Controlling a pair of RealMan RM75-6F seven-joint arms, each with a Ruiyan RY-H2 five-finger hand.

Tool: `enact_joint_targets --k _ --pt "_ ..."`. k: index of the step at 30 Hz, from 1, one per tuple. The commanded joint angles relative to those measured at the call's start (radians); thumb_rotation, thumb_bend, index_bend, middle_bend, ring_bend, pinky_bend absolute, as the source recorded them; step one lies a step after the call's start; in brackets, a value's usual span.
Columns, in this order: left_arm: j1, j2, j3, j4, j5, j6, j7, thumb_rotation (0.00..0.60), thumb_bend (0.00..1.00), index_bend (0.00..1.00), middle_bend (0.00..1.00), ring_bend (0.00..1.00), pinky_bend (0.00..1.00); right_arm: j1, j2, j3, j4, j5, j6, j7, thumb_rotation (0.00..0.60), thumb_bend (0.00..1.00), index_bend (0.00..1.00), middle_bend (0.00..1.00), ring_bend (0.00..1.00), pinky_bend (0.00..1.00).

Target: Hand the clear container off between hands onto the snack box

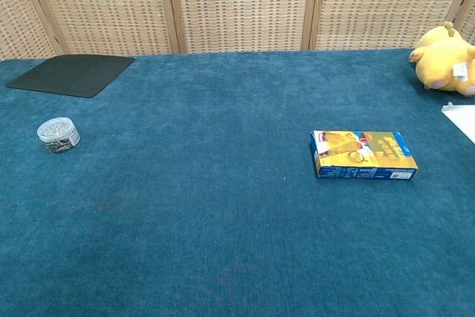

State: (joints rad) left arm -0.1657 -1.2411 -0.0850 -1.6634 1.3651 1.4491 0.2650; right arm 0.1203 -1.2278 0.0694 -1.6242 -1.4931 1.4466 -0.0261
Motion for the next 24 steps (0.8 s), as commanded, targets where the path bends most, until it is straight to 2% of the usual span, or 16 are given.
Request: enact_joint_targets --k 1,7,10,14,18,24 --pt "-0.003 0.0 -0.005 0.0 -0.01 -0.009 -0.002 0.6 0.2 0.0 0.0 0.0 0.0 0.002 0.002 0.006 0.002 0.014 -0.008 0.009 0.6 0.0 0.04 0.0 0.0 0.0" --pt "-0.052 0.021 -0.039 0.015 -0.066 -0.095 0.002 0.6 0.2 0.0 0.0 0.0 0.0 0.004 0.01 0.011 0.01 0.029 -0.019 0.033 0.6 0.0 0.04 0.0 0.0 0.0" --pt "-0.127 0.071 -0.077 0.017 -0.13 -0.243 -0.031 0.6 0.21 0.0 0.0 0.0 0.0 0.005 0.007 0.007 0.009 0.025 -0.022 0.022 0.6 0.0 0.04 0.0 0.0 0.0" --pt "-0.187 0.104 -0.1 0.026 -0.186 -0.365 -0.062 0.6 0.23 0.0 0.0 0.0 0.0 0.005 0.004 0.006 0.008 0.025 -0.022 0.017 0.6 0.0 0.04 0.0 0.0 0.0" --pt "-0.257 0.108 -0.117 0.059 -0.248 -0.461 -0.018 0.6 0.24 0.0 0.0 0.0 0.0 0.008 0.001 0.008 0.014 0.036 -0.034 0.017 0.6 0.0 0.04 0.0 0.0 0.0" --pt "-0.37 0.089 -0.128 0.115 -0.411 -0.615 0.061 0.6 0.24 0.02 0.0 0.0 0.0 0.016 -0.003 0.011 0.022 0.049 -0.053 0.017 0.6 0.0 0.04 0.0 0.0 0.0"
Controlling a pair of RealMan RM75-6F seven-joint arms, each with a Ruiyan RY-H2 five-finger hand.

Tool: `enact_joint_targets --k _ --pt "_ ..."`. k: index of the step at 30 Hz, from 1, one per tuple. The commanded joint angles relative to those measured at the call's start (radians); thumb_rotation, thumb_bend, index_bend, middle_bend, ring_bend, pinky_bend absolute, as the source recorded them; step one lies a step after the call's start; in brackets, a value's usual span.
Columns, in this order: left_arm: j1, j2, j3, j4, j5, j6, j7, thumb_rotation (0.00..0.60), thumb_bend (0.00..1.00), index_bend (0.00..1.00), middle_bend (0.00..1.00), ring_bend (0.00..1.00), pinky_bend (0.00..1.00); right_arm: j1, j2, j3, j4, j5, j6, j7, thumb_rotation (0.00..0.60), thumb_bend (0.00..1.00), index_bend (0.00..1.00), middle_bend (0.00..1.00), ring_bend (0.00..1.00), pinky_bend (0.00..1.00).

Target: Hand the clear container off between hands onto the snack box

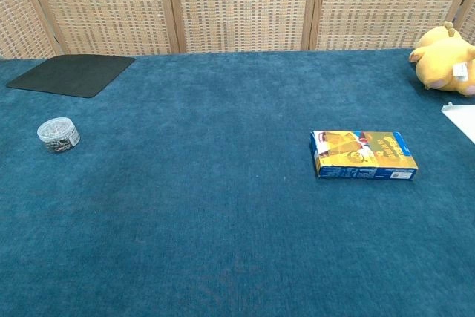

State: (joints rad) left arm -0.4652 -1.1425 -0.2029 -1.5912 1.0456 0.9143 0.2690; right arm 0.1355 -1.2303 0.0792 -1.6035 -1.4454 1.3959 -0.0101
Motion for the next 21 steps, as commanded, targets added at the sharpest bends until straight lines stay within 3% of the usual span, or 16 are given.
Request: enact_joint_targets --k 1,16,21 --pt "-0.091 -0.019 -0.004 0.055 -0.125 -0.104 0.079 0.6 0.24 0.03 0.0 0.0 0.0 0.002 -0.001 0.002 0.003 0.005 -0.006 0.003 0.6 0.0 0.04 0.0 0.0 0.0" --pt "-0.266 -0.147 0.068 0.23 -0.412 -0.235 0.207 0.6 0.25 0.08 0.0 0.0 0.0 0.01 0.005 0.01 0.014 0.031 -0.03 0.039 0.6 0.0 0.04 0.0 0.0 0.0" --pt "-0.3 -0.177 0.091 0.27 -0.458 -0.24 0.229 0.6 0.25 0.1 0.0 0.0 0.0 0.011 0.007 0.012 0.015 0.035 -0.035 0.049 0.6 0.0 0.04 0.0 0.0 0.0"
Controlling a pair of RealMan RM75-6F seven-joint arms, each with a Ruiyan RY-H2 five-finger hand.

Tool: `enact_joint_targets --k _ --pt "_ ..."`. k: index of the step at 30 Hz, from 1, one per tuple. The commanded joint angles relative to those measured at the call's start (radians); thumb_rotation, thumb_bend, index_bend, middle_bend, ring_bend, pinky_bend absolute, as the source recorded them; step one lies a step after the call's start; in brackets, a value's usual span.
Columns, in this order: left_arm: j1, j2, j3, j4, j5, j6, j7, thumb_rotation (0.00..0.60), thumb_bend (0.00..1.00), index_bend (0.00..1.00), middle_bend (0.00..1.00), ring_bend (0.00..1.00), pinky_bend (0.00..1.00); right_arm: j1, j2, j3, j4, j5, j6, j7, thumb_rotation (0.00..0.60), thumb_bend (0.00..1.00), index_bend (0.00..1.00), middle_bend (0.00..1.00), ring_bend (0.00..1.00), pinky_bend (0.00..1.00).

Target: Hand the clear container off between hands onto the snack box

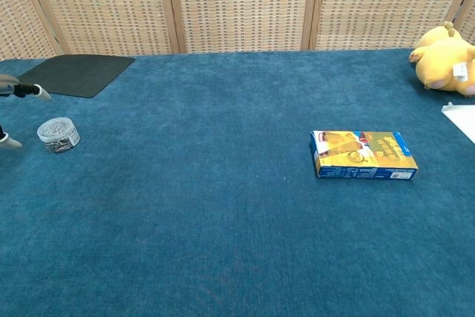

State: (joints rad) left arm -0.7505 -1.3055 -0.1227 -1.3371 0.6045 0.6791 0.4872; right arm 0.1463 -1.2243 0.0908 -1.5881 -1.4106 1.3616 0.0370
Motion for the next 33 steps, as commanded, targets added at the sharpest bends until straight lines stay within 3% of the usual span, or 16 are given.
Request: enact_joint_targets --k 1,17,22,25,33 --pt "-0.019 -0.018 0.014 0.021 -0.023 -0.005 0.014 0.6 0.25 0.1 0.0 0.0 0.0 0.0 0.001 0.0 0.0 0.001 -0.001 0.003 0.6 0.0 0.04 0.0 0.0 0.0" --pt "-0.1 -0.123 0.061 0.125 -0.108 -0.012 0.047 0.6 0.28 0.21 0.0 0.0 0.0 0.006 0.003 0.011 0.019 0.028 -0.02 0.03 0.6 0.0 0.04 0.0 0.0 0.0" --pt "-0.106 -0.147 0.066 0.14 -0.11 -0.003 0.046 0.6 0.38 0.34 0.0 0.0 0.0 0.005 0.003 0.012 0.019 0.026 -0.017 0.036 0.6 0.0 0.04 0.0 0.0 0.0" --pt "-0.104 -0.157 0.069 0.138 -0.098 0.01 0.04 0.6 0.44 0.42 0.0 0.0 0.0 0.005 0.002 0.012 0.02 0.026 -0.015 0.036 0.6 0.0 0.04 0.0 0.0 0.0" --pt "-0.09 -0.104 0.053 0.056 -0.051 0.064 0.004 0.6 0.46 0.45 0.0 0.0 0.0 0.003 0.005 0.01 0.015 0.025 -0.014 0.037 0.6 0.0 0.04 0.0 0.0 0.0"
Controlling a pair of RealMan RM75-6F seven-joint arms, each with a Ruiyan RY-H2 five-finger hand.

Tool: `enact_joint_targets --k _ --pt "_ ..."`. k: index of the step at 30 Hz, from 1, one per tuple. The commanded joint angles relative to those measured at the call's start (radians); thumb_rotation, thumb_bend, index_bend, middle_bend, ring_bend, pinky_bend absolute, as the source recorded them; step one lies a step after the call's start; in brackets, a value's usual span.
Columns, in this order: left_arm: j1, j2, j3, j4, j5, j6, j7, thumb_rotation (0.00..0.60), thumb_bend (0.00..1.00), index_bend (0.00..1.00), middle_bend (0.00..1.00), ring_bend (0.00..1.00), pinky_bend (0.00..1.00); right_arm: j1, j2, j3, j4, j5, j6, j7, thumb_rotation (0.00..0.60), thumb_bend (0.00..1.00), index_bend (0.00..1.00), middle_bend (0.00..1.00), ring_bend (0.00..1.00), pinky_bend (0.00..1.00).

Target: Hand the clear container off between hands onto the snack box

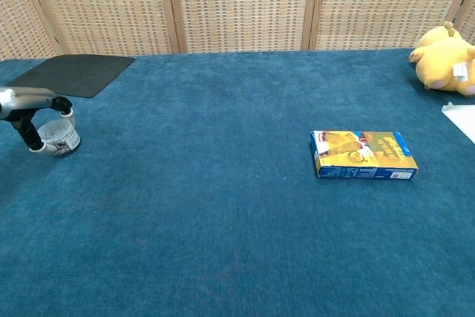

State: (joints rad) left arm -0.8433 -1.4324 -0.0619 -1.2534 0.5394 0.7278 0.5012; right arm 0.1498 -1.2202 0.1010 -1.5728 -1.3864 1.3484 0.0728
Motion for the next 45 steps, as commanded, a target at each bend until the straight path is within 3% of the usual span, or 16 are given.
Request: enact_joint_targets --k 1,12,21,27,34,45 --pt "0.001 0.036 -0.013 -0.045 0.018 0.022 -0.012 0.6 0.46 0.45 0.0 0.0 0.0 0.0 0.002 0.0 -0.001 0.001 -0.001 0.002 0.6 0.0 0.04 0.0 0.0 0.0" --pt "-0.061 0.115 -0.047 -0.227 -0.001 0.098 0.055 0.6 0.46 0.45 0.0 0.0 0.0 -0.001 0.008 0.004 0.004 0.002 0.001 0.027 0.6 0.0 0.04 0.0 0.0 0.0" --pt "-0.176 0.072 -0.089 -0.32 -0.08 0.165 0.174 0.6 0.46 0.45 0.0 0.0 0.0 0.006 0.015 0.008 0.019 0.012 -0.024 0.065 0.6 0.0 0.04 0.0 0.0 0.0" --pt "-0.256 0.0 -0.103 -0.308 -0.146 0.176 0.246 0.6 0.46 0.45 0.0 0.0 0.0 0.013 0.014 0.015 0.037 0.034 -0.048 0.088 0.6 0.0 0.04 0.0 0.0 0.0" --pt "-0.359 -0.134 -0.118 -0.229 -0.199 0.157 0.309 0.6 0.45 0.45 0.0 0.0 0.0 0.018 0.015 0.025 0.059 0.059 -0.07 0.115 0.6 0.0 0.04 0.0 0.0 0.0" --pt "-0.459 -0.273 -0.132 -0.091 -0.249 0.102 0.349 0.6 0.46 0.44 0.0 0.0 0.0 0.023 0.014 0.034 0.085 0.085 -0.096 0.143 0.6 0.0 0.04 0.0 0.0 0.0"
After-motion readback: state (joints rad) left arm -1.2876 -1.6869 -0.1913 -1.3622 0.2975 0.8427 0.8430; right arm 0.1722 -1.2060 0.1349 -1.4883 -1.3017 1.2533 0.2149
